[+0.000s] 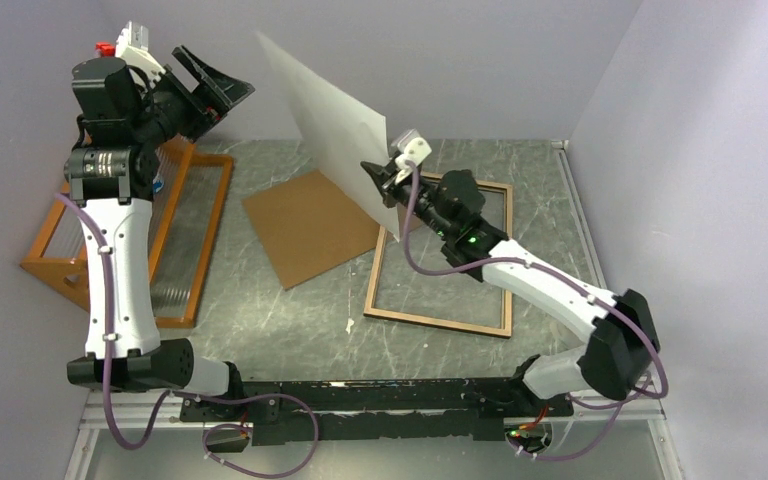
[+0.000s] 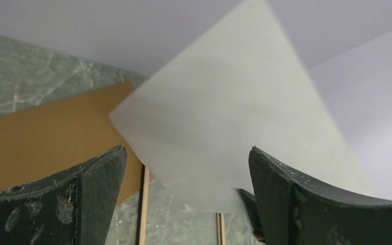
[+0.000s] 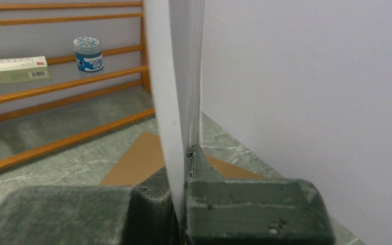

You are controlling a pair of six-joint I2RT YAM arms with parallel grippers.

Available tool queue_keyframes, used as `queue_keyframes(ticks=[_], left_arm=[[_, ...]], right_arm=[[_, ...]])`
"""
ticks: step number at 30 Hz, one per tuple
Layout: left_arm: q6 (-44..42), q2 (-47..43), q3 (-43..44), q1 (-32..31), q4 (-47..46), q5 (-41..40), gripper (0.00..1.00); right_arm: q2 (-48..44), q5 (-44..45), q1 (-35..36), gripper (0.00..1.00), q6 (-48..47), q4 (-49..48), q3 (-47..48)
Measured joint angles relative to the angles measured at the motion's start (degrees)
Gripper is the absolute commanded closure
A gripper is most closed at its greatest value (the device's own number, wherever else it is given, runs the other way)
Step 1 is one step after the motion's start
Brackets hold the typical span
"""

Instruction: Put the photo into the frame

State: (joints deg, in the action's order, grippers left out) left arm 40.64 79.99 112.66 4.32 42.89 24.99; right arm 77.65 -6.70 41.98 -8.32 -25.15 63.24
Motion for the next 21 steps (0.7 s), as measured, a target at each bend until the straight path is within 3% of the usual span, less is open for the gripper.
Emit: queue_keyframes(ticks=[5, 13, 21], left_arm=[[-5.01, -0.39, -0.31, 0.0, 0.11, -0.57, 0.06], [-7.21, 1.27, -6.16, 0.0, -0.61, 3.04, 0.06], [-7.56, 5.92, -9.55, 0.0, -0.59, 5.57, 0.06]], right_arm=[[-5.88, -5.64, -4.09, 1.0, -0.5, 4.98, 0.7], [-9.29, -10.12, -5.07, 1.0, -3.48, 15.91, 4.92], [-3.69, -10.97, -15.58, 1.0, 14.19, 30.38, 14.64]])
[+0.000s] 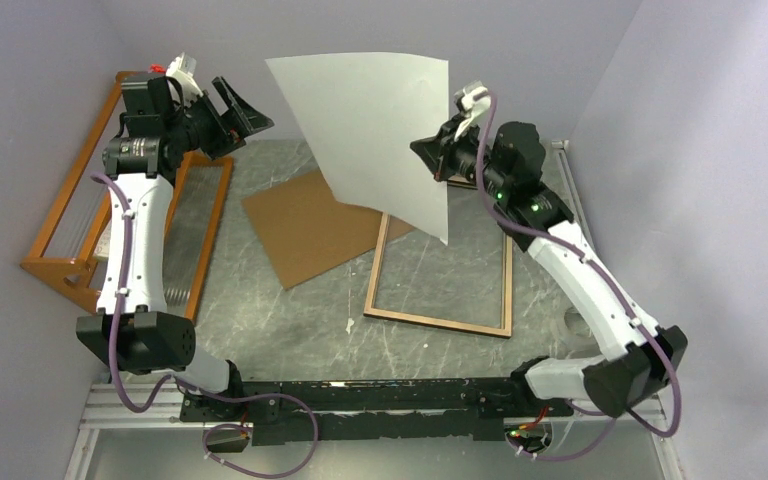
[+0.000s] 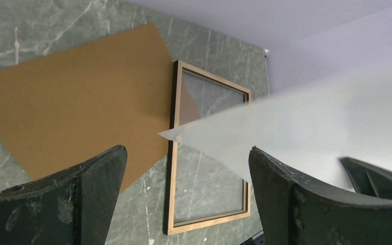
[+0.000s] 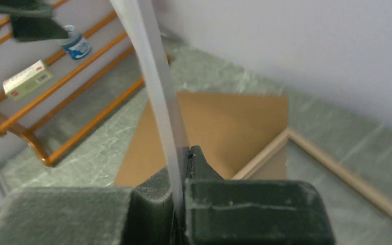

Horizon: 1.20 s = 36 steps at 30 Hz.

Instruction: Put the photo into the frame

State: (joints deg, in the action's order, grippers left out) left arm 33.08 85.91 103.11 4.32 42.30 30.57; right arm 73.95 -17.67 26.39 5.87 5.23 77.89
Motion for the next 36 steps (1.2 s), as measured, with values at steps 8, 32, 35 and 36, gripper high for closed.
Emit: queue_keyframes(ticks=[8, 32, 35, 36], left_arm=[[-0.83, 0.24, -5.66, 0.0, 0.02, 1.14, 0.1], [-2.47, 5.51, -12.15, -0.46, 0.42, 2.6, 0.06], [-2.51, 6.58, -12.13, -0.61, 0.44, 2.6, 0.06], [-2.56, 7.04, -12.13, -0.68, 0.44, 2.6, 0.06]], right_arm=[[12.41, -10.62, -16.06, 1.0, 17.4, 17.29, 1.25], [38.66, -4.28, -26.23, 1.0, 4.24, 45.31, 12.41], [38.66, -3.26, -26.23, 1.0, 4.44, 45.16, 12.37], [38.66, -3.3, -26.23, 1.0, 4.66, 45.0, 12.31]])
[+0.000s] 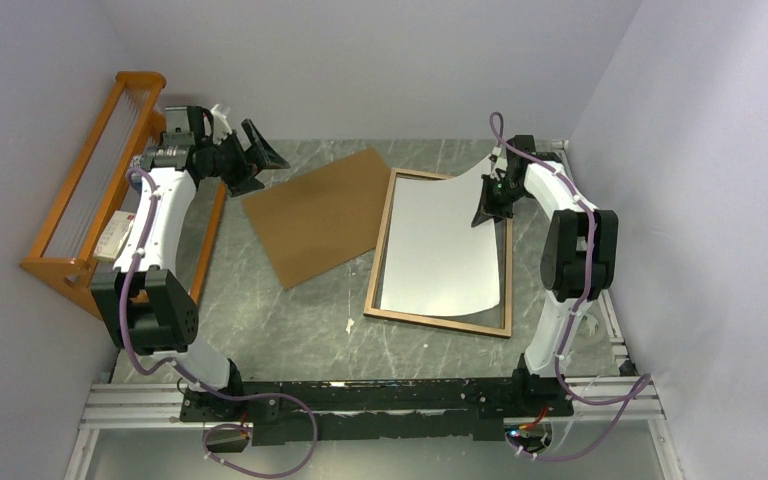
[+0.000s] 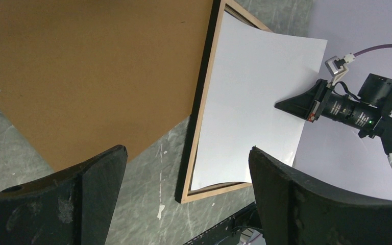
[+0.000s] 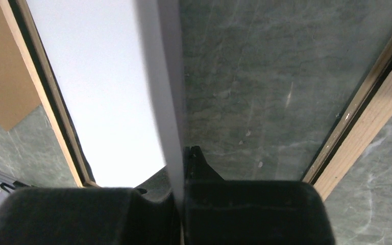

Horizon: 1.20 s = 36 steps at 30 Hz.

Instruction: Put the photo into the frame

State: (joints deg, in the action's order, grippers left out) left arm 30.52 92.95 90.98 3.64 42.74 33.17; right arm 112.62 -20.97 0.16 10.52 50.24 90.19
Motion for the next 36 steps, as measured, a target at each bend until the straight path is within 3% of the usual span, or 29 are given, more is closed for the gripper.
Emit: queue_keyframes(ticks=[9, 12, 18, 25, 36], left_arm=[[-0.92, 2.56, 0.02, -0.52, 0.07, -0.02, 0.06], [-0.96, 2.56, 0.02, -0.63, 0.07, -0.04, 0.06], [-1.22, 2.58, 0.04, -0.74, 0.28, -0.22, 0.06], [-1.88, 3.06, 0.37, -0.83, 1.42, -1.57, 0.06], [-4.04, 5.22, 0.44, -0.87, 3.34, -6.56, 0.06]], right_arm=[[-0.98, -0.55, 0.0, 0.98, 3.74, -5.84, -7.63], [-1.01, -0.35, 0.0, 0.87, 4.28, -6.25, -7.91], [-1.68, 1.84, 0.04, 0.5, 4.81, -6.58, -7.91], [-5.03, 8.11, 0.04, 0.26, 4.81, -6.58, -8.15], [-12.04, 23.52, 0.2, 0.24, 6.99, -6.27, -9.46]])
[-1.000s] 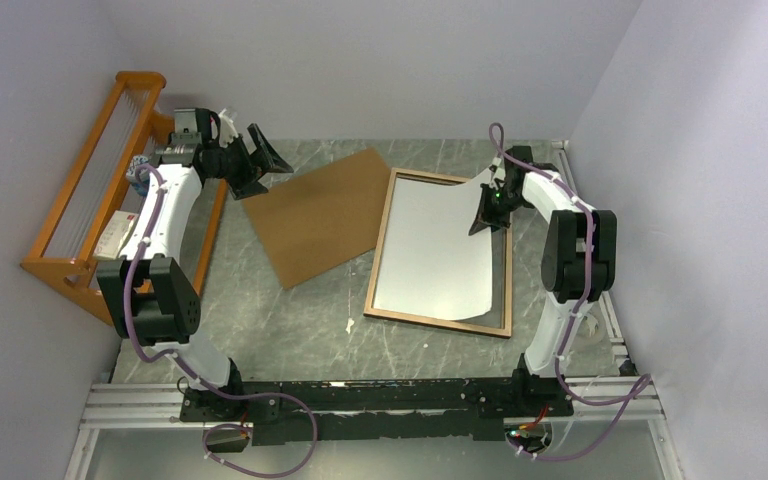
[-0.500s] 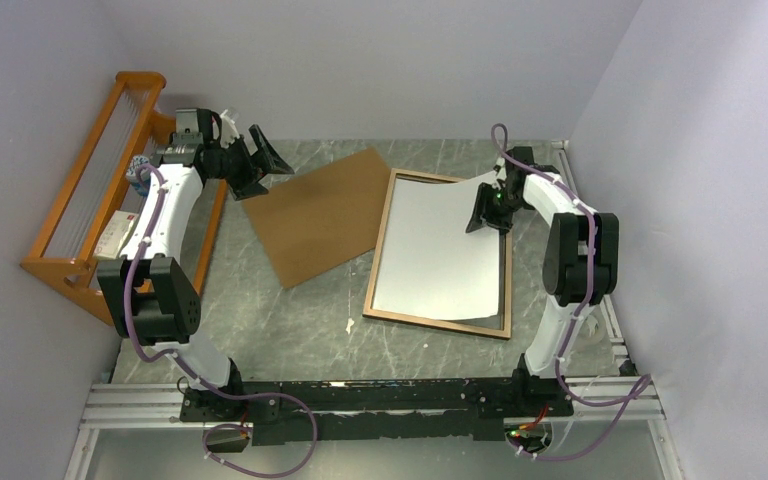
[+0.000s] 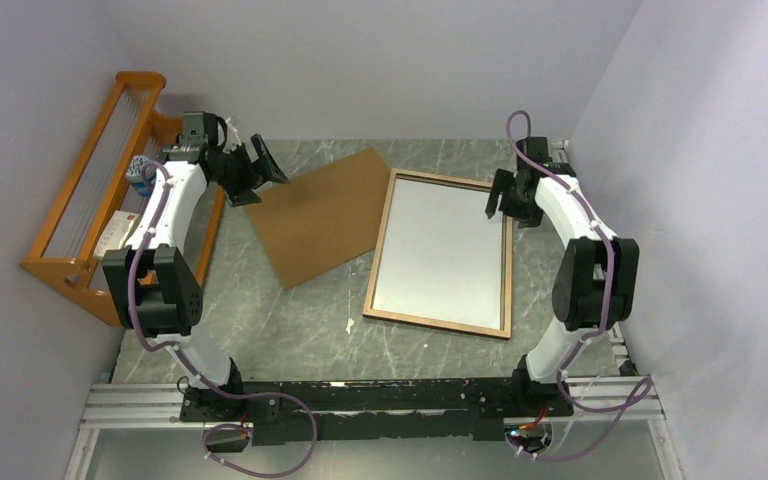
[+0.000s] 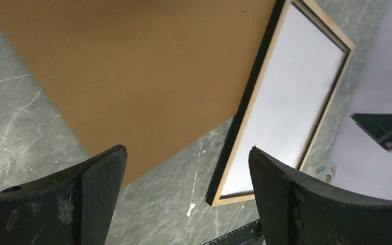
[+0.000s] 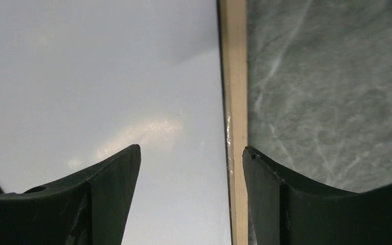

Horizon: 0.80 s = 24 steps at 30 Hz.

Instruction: Put the photo into the frame

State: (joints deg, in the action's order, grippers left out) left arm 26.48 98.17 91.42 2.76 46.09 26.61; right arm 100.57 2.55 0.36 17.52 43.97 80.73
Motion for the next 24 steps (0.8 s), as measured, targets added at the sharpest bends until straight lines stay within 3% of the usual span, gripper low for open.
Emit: queue_keyframes(ticks=[6, 10, 17, 24], left_arm=[[-0.74, 1.86, -0.02, 0.0, 1.07, -3.69, 0.06], [-0.7, 2.51, -1.03, 0.0, 0.87, -7.08, 0.08], [0.59, 3.72, -6.75, 0.0, -0.11, -11.04, 0.18], [2.1, 4.46, -12.83, -0.02, -4.72, -7.34, 0.23]], right_arm=[[-6.69, 1.22, 1.53, 0.27, 2.58, -2.58, -0.85], [-6.93, -0.09, 6.88, 0.29, 4.17, -6.45, -0.76], [2.86, -4.44, 20.28, 0.33, 8.44, -11.72, 6.16], [13.92, -11.8, 30.27, 0.38, 14.88, -18.91, 13.18]])
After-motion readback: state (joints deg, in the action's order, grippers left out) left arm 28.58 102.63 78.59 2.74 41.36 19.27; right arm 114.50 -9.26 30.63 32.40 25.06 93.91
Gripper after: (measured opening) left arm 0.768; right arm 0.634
